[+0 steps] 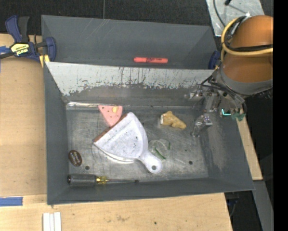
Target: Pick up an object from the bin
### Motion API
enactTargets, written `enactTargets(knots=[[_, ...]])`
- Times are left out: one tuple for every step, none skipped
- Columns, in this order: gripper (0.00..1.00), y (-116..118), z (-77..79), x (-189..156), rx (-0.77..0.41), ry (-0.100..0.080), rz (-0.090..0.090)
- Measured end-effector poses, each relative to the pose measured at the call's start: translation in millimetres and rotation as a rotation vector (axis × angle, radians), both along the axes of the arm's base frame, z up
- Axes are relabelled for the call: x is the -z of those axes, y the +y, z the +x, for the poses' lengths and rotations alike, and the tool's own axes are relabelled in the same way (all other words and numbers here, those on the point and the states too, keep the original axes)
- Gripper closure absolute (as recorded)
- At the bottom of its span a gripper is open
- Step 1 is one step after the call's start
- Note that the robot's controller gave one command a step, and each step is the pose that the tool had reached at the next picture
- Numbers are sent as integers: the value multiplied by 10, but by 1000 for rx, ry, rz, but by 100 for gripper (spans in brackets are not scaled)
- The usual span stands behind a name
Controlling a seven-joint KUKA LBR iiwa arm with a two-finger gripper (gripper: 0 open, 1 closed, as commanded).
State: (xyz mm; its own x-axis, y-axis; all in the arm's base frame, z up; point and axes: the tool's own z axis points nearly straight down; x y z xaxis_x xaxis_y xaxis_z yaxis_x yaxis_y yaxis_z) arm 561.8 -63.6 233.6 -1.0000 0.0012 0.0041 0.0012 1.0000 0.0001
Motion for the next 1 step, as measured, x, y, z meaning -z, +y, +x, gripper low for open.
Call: enactTargets(knots=[[0, 2, 15, -43, -1, -8, -1]])
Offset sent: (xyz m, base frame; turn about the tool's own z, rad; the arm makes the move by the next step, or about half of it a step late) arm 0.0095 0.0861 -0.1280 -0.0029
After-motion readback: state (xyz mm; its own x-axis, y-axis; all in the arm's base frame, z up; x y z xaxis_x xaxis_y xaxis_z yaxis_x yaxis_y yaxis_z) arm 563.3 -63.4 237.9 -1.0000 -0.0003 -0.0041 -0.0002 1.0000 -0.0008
